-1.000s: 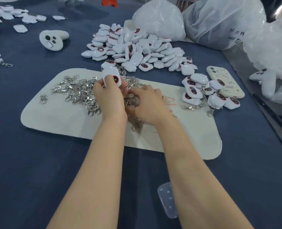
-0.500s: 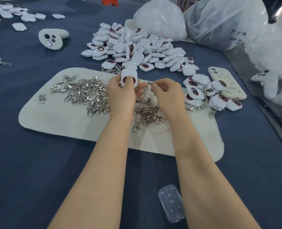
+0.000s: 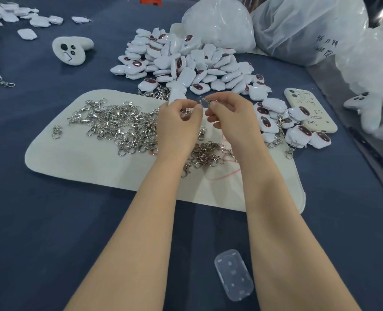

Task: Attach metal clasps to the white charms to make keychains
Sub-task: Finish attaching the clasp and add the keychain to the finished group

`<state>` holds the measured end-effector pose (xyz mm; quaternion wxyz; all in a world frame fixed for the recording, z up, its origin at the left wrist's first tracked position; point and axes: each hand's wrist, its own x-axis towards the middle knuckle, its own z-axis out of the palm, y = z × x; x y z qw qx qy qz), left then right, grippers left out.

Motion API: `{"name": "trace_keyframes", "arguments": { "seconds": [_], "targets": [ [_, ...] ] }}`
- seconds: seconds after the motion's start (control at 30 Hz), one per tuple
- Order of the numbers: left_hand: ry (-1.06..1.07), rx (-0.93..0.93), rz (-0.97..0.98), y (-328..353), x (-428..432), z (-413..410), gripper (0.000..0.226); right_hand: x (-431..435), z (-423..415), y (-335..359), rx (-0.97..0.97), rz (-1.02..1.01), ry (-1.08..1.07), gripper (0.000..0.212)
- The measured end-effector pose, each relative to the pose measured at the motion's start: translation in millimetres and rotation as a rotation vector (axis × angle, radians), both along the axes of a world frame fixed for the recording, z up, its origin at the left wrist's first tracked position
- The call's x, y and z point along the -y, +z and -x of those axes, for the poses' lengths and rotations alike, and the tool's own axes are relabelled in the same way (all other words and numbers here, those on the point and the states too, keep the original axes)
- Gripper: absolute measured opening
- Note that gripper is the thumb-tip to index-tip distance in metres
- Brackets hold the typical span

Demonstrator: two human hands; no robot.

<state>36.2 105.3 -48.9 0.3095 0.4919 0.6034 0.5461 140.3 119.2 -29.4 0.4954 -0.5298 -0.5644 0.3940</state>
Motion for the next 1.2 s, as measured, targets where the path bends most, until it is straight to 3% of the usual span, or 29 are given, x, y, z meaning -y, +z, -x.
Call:
{"name": "trace_keyframes", "arguments": {
  "seconds": [0.27,0.37,0.53,0.67,0.8,0.97,1.2],
  "targets": [
    [0.028,-0.014,0.019,2,-1,-1,0.005,1,-1,2,-0.038,0.046,-0.022,0.027],
    [0.057,-0.033,0.007,1,-1,0,0.006,-2,-3,0,0.105,0.04,-0.136,0.027],
    [0.049,-0.117,-0.008,1,1,-4,0.006,-3,-1,-4,0.314,0.025,-0.133,0.026],
    [0.122,0.168,-0.025,5,-1,0,0.016,-6,-7,-14,0.582,0.024,-0.17,0.029],
    [0.191,0.487,-0.046,7,0,7,0.016,-8,-4,-23,0.886,0.079,-0.021,0.039],
    [0.189,0.743,-0.041,7,-2,9,0.044,-8,5,-25,0.898,0.046,-0.041,0.024],
    [0.164,0.787,0.006,14,2,5,0.02,-10,4,-26,0.849,0.145,-0.114,0.019]
  ]
}}
